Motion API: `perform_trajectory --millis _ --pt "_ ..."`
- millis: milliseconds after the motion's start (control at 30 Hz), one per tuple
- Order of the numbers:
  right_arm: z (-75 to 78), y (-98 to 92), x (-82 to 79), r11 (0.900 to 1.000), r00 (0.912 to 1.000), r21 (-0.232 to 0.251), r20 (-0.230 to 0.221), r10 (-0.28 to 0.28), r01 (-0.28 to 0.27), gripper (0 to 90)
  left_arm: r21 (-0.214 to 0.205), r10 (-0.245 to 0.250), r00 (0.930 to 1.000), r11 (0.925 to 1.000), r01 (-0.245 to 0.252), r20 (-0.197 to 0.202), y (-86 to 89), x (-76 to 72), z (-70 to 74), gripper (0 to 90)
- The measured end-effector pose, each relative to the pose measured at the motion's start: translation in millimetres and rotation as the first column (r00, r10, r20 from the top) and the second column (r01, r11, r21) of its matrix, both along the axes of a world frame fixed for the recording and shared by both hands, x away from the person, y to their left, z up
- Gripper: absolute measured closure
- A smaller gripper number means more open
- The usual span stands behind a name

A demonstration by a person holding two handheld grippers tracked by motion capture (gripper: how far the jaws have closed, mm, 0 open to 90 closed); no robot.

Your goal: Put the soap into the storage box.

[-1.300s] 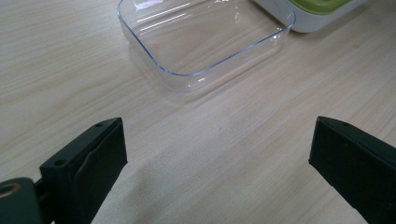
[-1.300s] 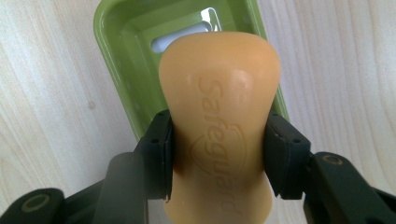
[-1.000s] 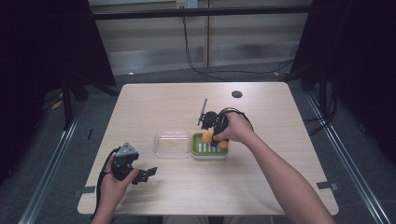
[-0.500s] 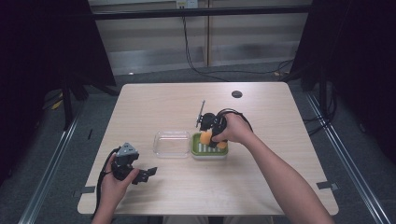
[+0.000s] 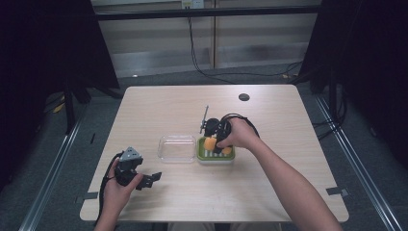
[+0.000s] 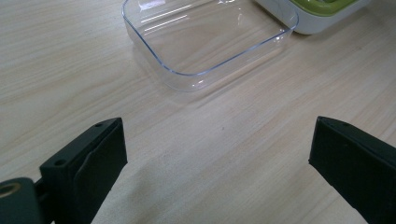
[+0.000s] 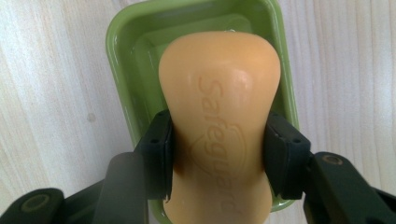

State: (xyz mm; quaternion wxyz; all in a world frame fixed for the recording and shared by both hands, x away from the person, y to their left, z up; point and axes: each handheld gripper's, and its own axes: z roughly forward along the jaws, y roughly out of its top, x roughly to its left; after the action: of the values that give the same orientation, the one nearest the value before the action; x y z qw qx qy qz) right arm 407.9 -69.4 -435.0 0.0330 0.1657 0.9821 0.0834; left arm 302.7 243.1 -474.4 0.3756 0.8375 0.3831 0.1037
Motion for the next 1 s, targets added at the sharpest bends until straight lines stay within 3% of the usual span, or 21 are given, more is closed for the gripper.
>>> perform_trajectory --millis 733,1000 --pt "-7.1 4.4 0.8 0.9984 0.9982 -0.011 0.022 0.055 -0.055 50.2 0.01 0.001 1.0 0.9999 -0.001 -0.002 2.0 -0.2 -0.1 4.0" --pt "-10.4 4.9 1.5 0.9969 0.9967 -0.02 0.028 0.076 -0.076 50.2 -0.004 0.011 0.9999 0.9999 -0.011 0.003 2.7 0.1 -1.4 3.9"
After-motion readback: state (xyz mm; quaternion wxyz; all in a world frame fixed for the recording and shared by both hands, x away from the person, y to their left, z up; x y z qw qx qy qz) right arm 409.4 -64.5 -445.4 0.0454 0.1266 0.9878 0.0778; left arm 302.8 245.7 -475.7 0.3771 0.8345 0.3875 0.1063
